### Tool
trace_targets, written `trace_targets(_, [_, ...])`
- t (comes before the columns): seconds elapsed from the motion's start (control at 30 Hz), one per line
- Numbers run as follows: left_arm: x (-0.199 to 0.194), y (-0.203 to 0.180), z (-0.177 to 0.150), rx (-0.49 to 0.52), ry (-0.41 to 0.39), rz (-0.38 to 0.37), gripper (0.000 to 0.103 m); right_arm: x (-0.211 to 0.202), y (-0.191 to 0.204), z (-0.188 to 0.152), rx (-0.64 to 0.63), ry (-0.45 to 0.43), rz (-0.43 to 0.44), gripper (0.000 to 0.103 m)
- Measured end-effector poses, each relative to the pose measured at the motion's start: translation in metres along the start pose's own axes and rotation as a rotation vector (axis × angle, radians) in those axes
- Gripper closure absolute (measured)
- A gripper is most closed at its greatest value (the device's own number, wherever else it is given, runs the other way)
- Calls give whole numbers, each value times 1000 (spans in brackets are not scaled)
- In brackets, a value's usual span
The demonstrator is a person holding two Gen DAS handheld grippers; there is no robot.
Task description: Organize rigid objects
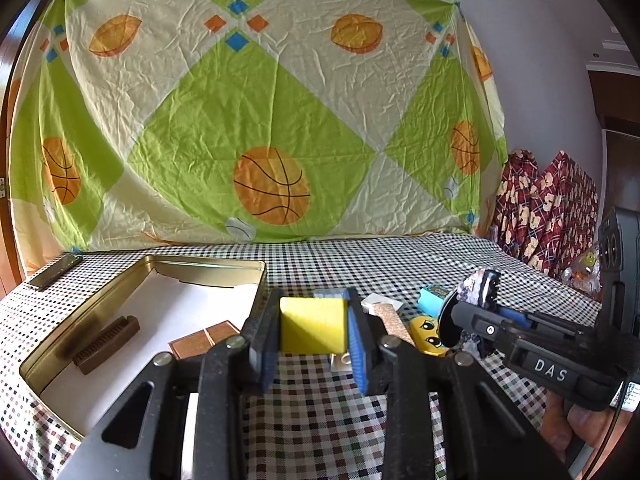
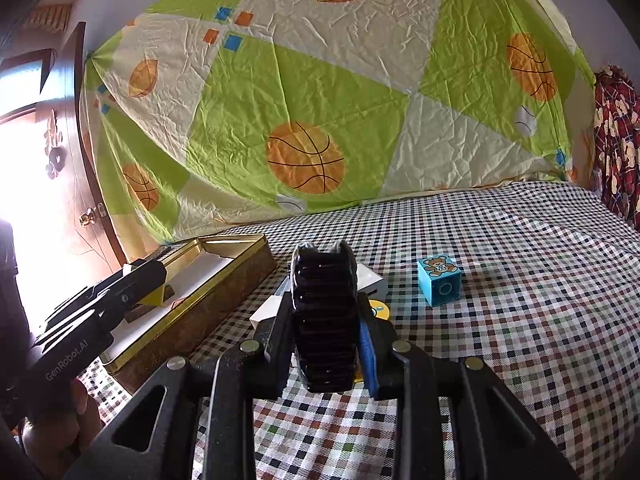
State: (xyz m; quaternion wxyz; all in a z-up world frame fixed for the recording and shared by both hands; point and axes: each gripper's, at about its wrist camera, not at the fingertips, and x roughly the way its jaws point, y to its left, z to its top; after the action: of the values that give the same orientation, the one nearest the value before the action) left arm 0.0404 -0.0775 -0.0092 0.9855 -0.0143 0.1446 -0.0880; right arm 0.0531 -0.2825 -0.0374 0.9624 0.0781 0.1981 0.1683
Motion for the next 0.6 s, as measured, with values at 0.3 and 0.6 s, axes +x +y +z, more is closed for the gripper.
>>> trace_targets(0.3, [-7, 1, -2, -11, -24, 3, 75, -11, 4, -3, -18, -57, 10, 73])
trace_targets(0.6, [-11, 1, -2, -20, -39, 5, 75, -19, 6, -3, -34, -107, 20, 73])
